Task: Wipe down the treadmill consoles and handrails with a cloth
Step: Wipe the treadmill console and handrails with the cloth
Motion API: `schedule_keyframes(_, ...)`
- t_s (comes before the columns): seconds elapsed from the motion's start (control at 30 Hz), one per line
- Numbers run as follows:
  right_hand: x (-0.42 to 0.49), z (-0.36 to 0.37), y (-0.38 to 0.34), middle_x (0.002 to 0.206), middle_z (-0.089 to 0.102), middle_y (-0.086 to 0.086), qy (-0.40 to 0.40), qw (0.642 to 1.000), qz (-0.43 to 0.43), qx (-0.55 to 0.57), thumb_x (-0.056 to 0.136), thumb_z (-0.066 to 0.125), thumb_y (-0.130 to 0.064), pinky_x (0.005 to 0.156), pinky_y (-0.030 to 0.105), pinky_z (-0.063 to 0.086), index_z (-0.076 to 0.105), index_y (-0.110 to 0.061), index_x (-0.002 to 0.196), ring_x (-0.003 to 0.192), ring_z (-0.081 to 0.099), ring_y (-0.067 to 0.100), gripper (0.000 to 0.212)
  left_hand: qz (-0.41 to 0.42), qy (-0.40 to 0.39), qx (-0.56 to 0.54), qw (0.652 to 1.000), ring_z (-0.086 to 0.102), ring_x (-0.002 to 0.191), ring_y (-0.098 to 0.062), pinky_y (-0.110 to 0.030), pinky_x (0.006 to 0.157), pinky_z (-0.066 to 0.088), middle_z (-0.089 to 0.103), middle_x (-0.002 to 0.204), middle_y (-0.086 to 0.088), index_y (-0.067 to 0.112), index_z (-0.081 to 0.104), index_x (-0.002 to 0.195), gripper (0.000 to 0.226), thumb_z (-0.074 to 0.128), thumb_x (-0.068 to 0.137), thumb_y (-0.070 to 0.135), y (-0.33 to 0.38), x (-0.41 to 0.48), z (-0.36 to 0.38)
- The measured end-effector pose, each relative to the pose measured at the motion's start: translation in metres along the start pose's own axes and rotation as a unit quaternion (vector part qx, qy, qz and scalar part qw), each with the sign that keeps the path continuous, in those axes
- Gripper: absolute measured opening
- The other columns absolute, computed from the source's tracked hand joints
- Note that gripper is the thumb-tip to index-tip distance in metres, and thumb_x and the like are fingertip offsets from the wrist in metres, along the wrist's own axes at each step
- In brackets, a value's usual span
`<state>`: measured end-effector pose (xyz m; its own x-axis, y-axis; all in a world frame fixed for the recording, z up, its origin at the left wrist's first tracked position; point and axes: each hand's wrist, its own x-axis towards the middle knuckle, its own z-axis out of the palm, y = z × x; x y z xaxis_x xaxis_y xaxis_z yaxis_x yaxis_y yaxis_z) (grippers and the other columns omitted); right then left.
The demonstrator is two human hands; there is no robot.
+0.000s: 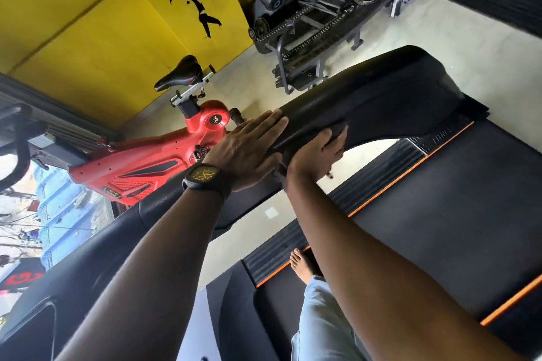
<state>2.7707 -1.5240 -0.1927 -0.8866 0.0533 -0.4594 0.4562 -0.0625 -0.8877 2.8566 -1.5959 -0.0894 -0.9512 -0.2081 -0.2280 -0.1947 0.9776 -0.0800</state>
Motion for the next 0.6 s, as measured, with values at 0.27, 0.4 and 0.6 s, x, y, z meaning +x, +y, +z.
schedule_keyframes(0.27,0.002,-0.004,-0.008,0.161,0.034,0.011,0.005,0.985,-0.168,-0.039,0.102,0.033,-0.040,0.113,0.045,0.039,0.041,-0.023,0.154,0.143,0.037,0.028,0.056,0.003,0.009,-0.005,1.000,0.013,0.154,-0.021,-0.033,0.119,0.004,0.014,0.166,-0.006,0.018,0.013,0.160,0.069,0.019,0.101,0.052,0.000,0.000,0.000)
schedule_keyframes(0.4,0.005,-0.004,-0.002,0.160,0.035,0.008,-0.005,0.998,-0.054,-0.013,0.096,0.025,-0.054,0.110,0.054,0.044,0.033,-0.028,0.157,0.139,0.043,0.029,0.067,0.006,0.009,-0.005,1.000,0.014,0.154,-0.022,-0.033,0.119,0.006,0.014,0.166,-0.006,0.018,0.013,0.160,0.069,0.017,0.100,0.053,-0.001,0.001,0.000)
schedule_keyframes(0.6,0.004,-0.005,-0.006,0.161,0.034,0.010,-0.008,0.985,-0.170,-0.040,0.103,0.035,-0.039,0.114,0.047,0.038,0.041,-0.025,0.154,0.144,0.037,0.029,0.053,0.002,0.000,0.001,1.000,0.014,0.154,-0.024,-0.034,0.118,0.006,0.015,0.166,-0.007,0.016,0.013,0.160,0.070,0.019,0.101,0.053,0.002,0.001,0.000)
